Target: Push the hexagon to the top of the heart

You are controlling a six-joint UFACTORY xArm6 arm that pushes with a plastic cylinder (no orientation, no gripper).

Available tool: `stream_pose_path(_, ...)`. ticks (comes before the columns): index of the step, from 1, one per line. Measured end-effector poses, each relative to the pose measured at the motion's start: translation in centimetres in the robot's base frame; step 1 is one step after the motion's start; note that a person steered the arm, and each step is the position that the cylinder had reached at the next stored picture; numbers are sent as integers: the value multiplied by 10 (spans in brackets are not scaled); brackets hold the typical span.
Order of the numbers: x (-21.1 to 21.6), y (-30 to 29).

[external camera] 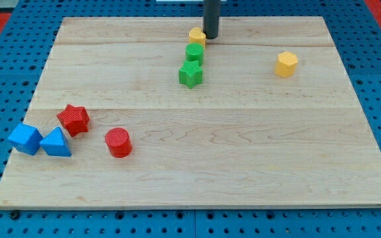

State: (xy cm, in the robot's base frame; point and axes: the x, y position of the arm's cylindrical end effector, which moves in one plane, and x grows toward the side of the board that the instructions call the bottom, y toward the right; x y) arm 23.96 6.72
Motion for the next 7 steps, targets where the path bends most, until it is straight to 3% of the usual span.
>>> stream_pose_path(1,-32,113)
stream_pose_path(2,-17,255)
stream_pose_path(3,69,265)
stream_pose_path(4,126,202)
stream_pose_path(6,100,52)
stream_pose_path(7,77,33)
